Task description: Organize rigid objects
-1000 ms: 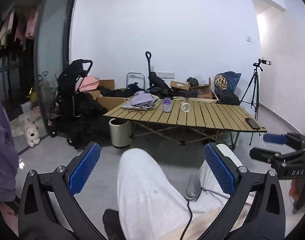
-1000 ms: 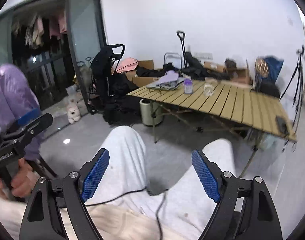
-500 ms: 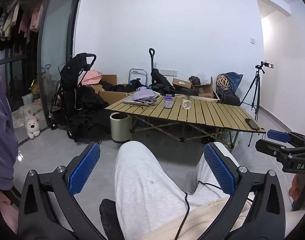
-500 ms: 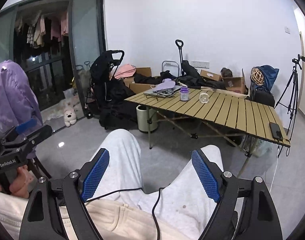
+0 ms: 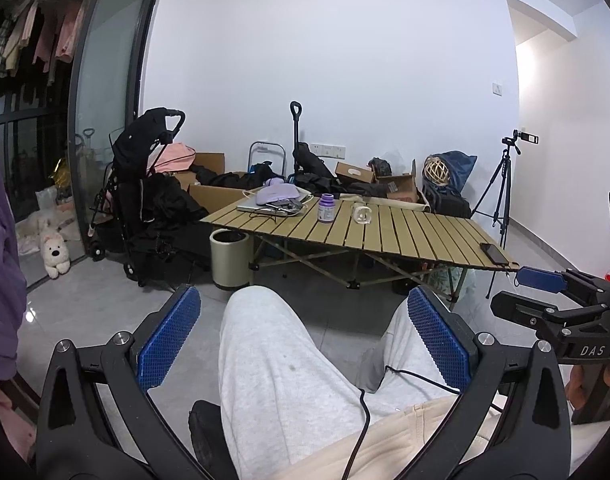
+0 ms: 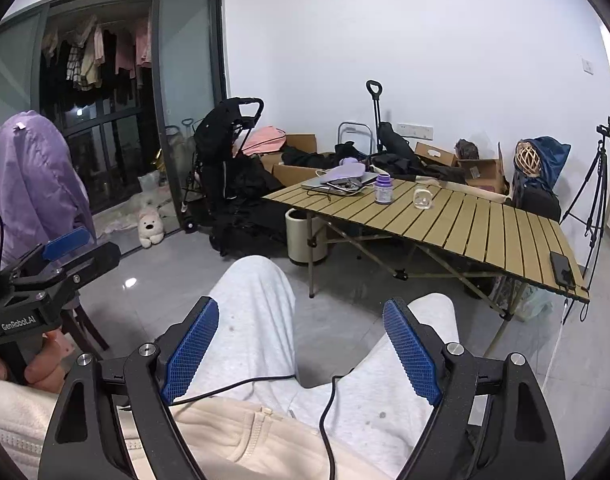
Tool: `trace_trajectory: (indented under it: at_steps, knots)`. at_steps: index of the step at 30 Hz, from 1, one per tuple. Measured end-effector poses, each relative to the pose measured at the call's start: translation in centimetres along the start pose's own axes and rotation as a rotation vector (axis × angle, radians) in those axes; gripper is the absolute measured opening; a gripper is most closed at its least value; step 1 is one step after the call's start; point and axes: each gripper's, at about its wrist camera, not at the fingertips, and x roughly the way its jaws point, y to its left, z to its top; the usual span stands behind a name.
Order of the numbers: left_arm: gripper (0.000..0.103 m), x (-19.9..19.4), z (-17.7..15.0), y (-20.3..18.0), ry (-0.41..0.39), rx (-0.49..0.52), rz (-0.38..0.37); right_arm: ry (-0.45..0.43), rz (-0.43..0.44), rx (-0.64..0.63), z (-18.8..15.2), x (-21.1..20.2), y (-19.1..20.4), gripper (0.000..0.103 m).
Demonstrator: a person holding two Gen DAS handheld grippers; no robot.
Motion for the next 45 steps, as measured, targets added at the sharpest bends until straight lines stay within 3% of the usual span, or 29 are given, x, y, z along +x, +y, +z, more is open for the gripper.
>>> trace_trajectory:
  at_steps: [45]
  knots:
    - [0.103, -0.42, 0.27, 0.36, 0.008, 0.001, -0.001, 0.0, 0.021, 0.001, 0.23, -0.12, 0.37, 0.089]
